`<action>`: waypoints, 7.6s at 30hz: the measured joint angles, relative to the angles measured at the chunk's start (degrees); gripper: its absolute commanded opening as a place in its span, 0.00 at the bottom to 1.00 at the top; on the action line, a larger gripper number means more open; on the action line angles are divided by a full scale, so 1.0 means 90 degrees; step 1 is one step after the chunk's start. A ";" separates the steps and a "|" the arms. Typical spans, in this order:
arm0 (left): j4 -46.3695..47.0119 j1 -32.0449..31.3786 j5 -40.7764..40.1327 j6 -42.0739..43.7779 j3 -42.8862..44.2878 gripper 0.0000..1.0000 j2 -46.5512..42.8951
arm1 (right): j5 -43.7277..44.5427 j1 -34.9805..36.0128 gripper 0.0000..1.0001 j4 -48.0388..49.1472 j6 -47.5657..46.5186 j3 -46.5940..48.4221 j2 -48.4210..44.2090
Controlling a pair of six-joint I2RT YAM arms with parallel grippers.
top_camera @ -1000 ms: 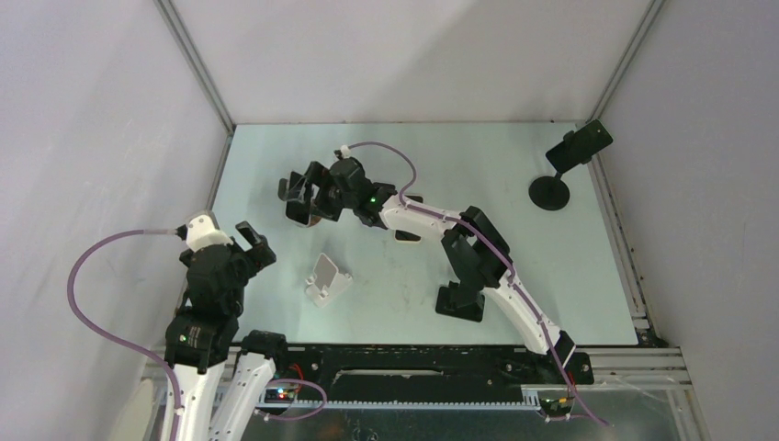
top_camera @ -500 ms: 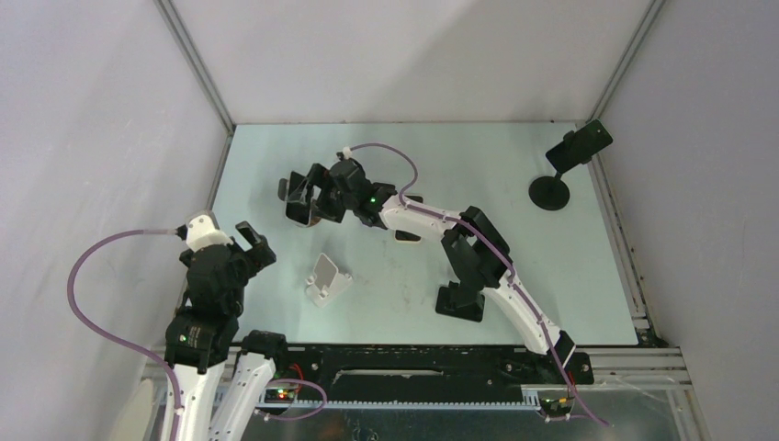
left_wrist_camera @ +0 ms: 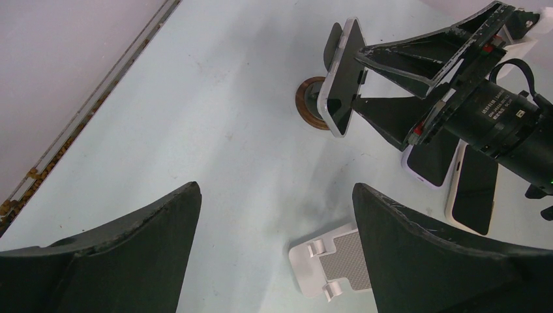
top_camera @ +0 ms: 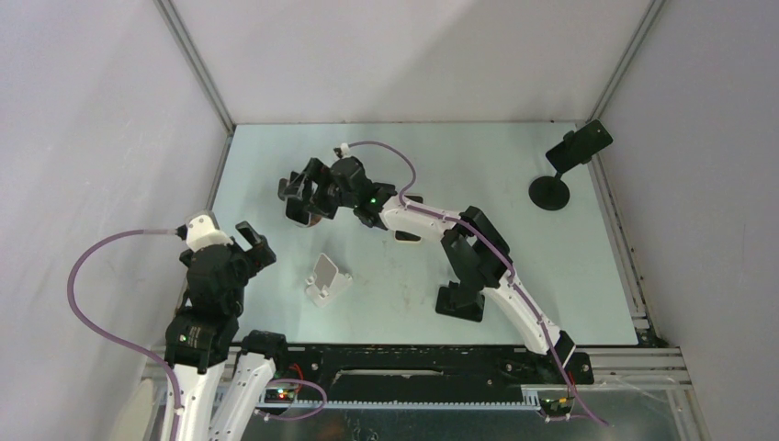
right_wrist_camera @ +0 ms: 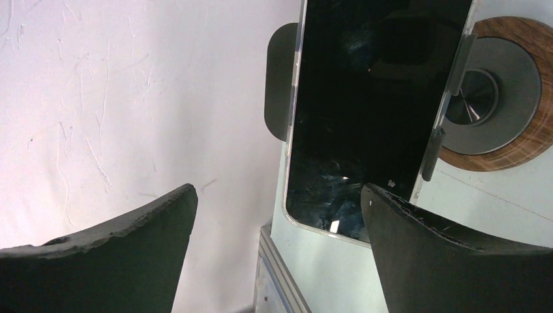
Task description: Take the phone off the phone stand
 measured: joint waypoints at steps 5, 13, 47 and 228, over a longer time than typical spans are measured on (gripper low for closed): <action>0.0000 0.0000 0.0002 0.0000 0.0000 0.93 0.0000 | 0.0146 0.0002 1.00 0.0017 -0.0075 -0.0236 -0.0024; 0.0000 0.0000 0.0002 0.0000 0.0000 0.94 0.0000 | 0.0724 0.0007 0.99 -0.0393 -0.0342 -0.0648 -0.0369; 0.0000 0.0002 0.0000 0.0000 0.0000 0.94 -0.0017 | 0.0403 -0.0005 0.99 0.0046 0.0216 -0.0714 -0.0267; 0.0032 0.0015 -0.0002 0.0002 -0.0107 0.94 -0.0102 | -0.0151 -0.0024 0.51 0.1319 0.0775 -0.1615 -0.0651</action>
